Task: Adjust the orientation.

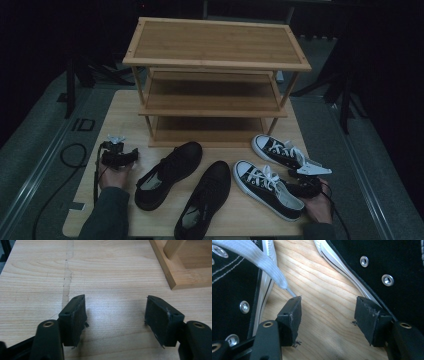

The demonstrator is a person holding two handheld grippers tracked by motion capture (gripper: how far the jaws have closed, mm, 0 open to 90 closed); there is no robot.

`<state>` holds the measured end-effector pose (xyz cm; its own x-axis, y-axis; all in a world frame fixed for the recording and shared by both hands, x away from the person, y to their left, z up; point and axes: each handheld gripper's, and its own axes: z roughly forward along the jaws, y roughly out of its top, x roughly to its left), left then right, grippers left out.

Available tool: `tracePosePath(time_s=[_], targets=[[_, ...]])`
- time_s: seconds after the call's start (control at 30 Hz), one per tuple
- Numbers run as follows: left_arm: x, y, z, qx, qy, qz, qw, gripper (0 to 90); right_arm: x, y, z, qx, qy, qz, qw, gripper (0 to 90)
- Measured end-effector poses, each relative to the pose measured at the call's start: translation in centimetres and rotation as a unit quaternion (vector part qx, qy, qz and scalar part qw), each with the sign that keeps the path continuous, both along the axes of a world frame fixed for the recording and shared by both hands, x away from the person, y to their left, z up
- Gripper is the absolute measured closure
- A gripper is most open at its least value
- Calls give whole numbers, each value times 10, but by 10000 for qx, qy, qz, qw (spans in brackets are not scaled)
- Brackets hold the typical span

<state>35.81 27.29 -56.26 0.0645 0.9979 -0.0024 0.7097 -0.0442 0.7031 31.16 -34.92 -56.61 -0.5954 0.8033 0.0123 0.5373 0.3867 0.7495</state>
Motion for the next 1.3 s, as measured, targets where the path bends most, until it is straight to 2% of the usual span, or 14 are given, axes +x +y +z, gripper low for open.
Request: tracePosePath(time_s=[0.1,0.33,0.43,0.6,0.7,0.87,1.2,1.3], targets=[[1,2,2,3,72,-21,10000,387,0,0,0,0,2,-2,10000,383],[1,5,2,2,67,-48,10000,441,0,0,0,5,2,-2,10000,383],[2,5,5,15,199,-68,9998,460,0,0,0,7,2,-2,10000,383],[1,6,8,35,311,-152,9994,524,0,0,0,4,-1,1,10000,383],[4,6,11,52,501,-196,9985,544,0,0,0,4,1,-1,10000,383],[5,7,12,48,560,-283,9980,544,0,0,0,5,2,-1,10000,383],[8,11,17,107,870,-600,9943,538,0,0,0,4,3,1,10000,382],[6,13,19,112,993,-712,9924,547,0,0,0,3,2,2,10000,382]])
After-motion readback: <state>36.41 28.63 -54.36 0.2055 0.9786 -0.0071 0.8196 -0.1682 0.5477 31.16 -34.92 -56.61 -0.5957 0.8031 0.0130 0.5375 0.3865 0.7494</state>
